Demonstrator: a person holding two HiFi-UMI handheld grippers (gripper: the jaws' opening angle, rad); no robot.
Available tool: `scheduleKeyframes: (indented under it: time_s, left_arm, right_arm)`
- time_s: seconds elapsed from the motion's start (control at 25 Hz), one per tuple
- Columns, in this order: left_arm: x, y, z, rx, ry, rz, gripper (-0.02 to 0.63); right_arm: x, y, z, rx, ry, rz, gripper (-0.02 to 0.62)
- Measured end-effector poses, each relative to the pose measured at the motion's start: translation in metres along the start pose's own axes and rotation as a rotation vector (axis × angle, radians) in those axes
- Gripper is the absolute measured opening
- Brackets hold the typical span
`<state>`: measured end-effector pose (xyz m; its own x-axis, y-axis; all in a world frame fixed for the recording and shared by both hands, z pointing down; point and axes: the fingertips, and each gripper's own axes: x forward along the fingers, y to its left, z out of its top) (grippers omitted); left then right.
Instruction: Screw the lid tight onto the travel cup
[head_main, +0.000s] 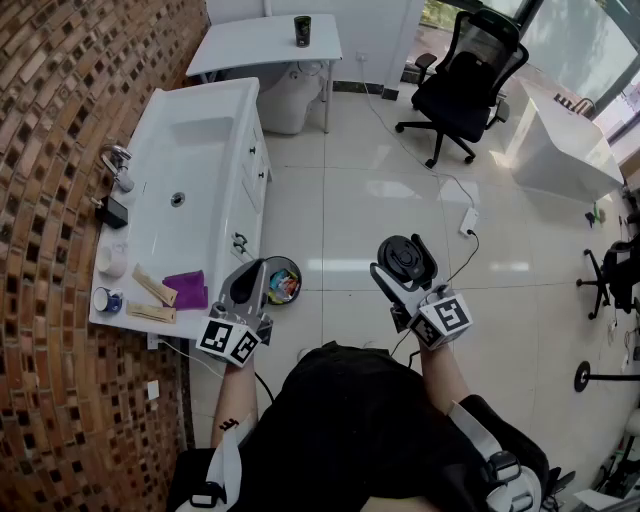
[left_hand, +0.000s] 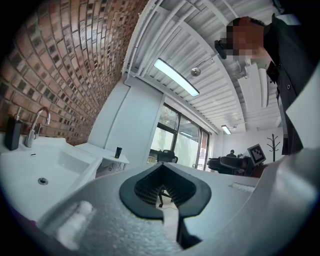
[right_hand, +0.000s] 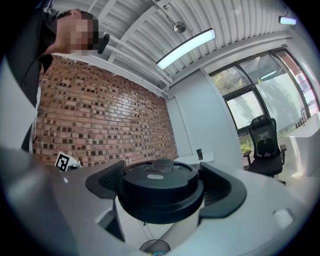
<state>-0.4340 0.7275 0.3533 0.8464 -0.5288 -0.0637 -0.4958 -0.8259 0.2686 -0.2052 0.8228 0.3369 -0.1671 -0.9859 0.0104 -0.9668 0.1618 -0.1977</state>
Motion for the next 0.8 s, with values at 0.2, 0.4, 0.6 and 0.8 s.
scheduleKeyframes:
  time_s: [0.2,0.4,0.6,0.8]
  left_arm:
    - [0.018,0.001,-0.014,-0.006,0.011,-0.029,0.002]
    - [0.059,0.008,-0.019,0.013,0.01,0.002,0.002]
    - [0.121,-0.003,-0.013,0.056,0.01,0.053,0.002]
    - [0.181,-0.02,-0.015,0.042,-0.015,0.103,0.002]
  right_arm:
    - [0.009,-0.006,0.002,-0.006,0.028,0.015,0.472]
    - [0.032,-0.045,0.013,-0.036,0.011,0.047,0.472]
    - [0.053,-0.107,0.03,-0.026,-0.017,0.103,0.472]
    - [0.073,-0.155,0.05,-0.049,0.001,0.2,0.472]
